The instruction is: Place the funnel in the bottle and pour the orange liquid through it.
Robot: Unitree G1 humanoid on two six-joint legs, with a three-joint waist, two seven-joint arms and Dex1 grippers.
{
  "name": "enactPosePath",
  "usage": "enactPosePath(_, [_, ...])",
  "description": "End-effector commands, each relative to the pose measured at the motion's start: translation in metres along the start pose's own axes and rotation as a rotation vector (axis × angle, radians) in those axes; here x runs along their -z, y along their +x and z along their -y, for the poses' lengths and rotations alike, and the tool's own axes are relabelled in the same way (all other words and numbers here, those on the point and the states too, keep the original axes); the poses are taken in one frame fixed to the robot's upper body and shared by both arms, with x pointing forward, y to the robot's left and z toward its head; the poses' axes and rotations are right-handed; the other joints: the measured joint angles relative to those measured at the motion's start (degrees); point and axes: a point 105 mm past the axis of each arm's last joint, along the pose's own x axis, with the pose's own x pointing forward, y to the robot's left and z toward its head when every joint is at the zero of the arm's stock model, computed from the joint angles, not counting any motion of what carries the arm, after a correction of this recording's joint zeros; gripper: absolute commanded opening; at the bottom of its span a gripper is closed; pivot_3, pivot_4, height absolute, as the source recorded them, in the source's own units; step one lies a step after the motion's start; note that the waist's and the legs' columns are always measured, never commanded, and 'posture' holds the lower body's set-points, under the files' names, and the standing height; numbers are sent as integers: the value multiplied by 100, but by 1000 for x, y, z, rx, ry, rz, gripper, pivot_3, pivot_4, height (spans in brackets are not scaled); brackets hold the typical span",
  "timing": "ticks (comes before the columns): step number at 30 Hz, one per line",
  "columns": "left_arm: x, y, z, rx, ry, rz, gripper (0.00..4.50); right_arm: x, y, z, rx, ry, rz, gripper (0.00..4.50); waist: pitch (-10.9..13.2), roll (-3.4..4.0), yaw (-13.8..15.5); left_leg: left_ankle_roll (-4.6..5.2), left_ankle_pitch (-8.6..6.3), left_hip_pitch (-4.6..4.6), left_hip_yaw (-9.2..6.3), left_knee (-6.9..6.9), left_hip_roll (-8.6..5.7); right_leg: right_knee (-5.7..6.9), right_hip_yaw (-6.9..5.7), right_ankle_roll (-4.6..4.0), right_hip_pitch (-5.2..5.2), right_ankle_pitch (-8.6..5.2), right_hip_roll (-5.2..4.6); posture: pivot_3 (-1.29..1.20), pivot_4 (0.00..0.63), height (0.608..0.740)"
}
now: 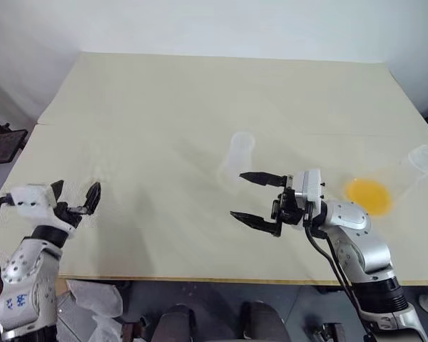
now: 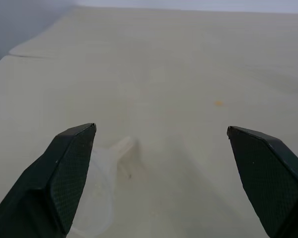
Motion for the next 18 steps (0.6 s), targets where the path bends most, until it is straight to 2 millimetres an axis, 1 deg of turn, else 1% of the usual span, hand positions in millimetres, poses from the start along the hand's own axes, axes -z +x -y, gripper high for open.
enactPosePath(1, [18, 4, 1, -4, -36, -94, 4488, -14, -4, 2, 27, -55, 24, 4500, 1, 1, 16, 0, 0, 17, -1, -4, 0, -3, -1, 0, 20, 0, 0, 0, 150, 740])
enactPosePath(3, [15, 5, 1, -2, -41, -66, 4488, -13, -6, 2, 41, -57, 21, 4500, 0, 3, 23, 0, 0, 45, -3, -16, -1, -16, 3, 0, 48, 0, -1, 0, 150, 740])
enactPosePath(7, [3, 0, 13, 66, -25, 11, 4488, -13, -7, 1, 59, -55, 23, 4500, 0, 3, 23, 0, -1, 46, -4, -21, -1, -19, 6, 0, 48, 0, -2, 0, 150, 740])
enactPosePath(11, [-5, -9, 12, 45, 12, 72, 4488, -12, -6, 0, 62, -51, 22, 4500, 0, 3, 9, 0, -1, 46, -3, -21, 0, -23, 6, 0, 48, 0, -1, 0, 150, 740])
enactPosePath(14, [-2, -19, 11, 2, 10, 81, 4488, -11, -7, -1, 63, -49, 22, 4500, 0, 2, 6, 0, -1, 44, -2, -22, 0, -27, 6, 0, 48, 0, -2, 0, 150, 740])
enactPosePath(18, [11, -30, 9, -70, -29, 37, 4488, -11, -8, 0, 65, -47, 20, 4500, 0, 2, 5, 0, -1, 43, -2, -24, 2, -31, 7, 0, 47, 0, -2, 0, 150, 740])
